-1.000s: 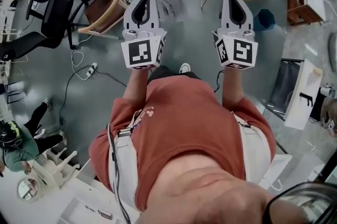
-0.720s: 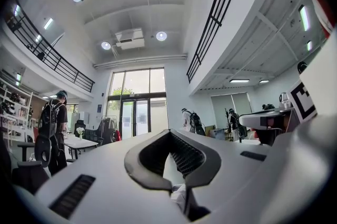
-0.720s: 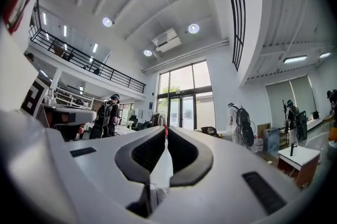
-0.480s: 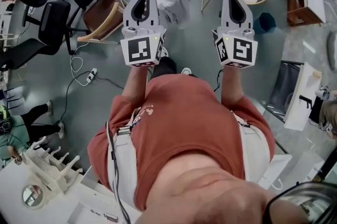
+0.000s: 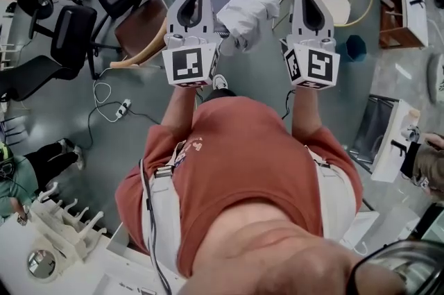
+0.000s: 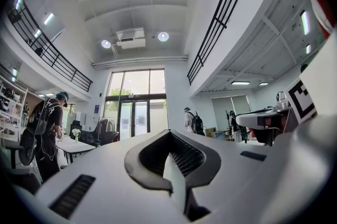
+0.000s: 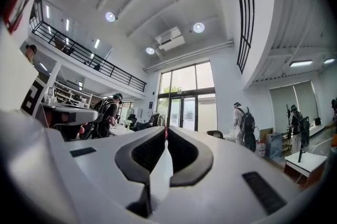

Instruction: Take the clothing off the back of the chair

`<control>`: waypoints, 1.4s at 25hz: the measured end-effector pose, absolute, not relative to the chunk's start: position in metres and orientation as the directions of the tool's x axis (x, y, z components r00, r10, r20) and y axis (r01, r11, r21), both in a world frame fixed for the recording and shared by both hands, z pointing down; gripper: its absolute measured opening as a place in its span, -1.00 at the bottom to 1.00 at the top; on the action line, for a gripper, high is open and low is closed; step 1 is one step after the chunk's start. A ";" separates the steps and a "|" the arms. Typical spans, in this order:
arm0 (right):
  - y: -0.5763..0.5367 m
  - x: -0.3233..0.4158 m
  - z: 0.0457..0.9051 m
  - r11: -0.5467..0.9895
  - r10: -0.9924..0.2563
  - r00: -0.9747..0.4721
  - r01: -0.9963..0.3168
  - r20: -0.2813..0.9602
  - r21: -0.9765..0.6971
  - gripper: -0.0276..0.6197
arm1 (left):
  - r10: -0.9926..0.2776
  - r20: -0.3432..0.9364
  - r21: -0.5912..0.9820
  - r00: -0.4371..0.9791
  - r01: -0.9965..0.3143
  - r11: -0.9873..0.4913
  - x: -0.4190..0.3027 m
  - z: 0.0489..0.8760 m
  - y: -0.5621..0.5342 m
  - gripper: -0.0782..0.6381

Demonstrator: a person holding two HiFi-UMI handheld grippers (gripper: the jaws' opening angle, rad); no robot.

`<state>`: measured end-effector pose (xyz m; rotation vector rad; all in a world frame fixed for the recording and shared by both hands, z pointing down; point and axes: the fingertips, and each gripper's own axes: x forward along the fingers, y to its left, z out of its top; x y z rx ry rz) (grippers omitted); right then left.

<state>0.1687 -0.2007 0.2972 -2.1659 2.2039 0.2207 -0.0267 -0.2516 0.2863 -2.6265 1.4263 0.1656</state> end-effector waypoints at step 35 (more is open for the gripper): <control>-0.300 0.200 0.348 0.141 -0.990 -0.142 -0.985 0.002 0.101 -0.82 | -0.879 -0.114 -0.034 0.463 -0.886 -0.463 0.007 0.320 -0.329 -0.74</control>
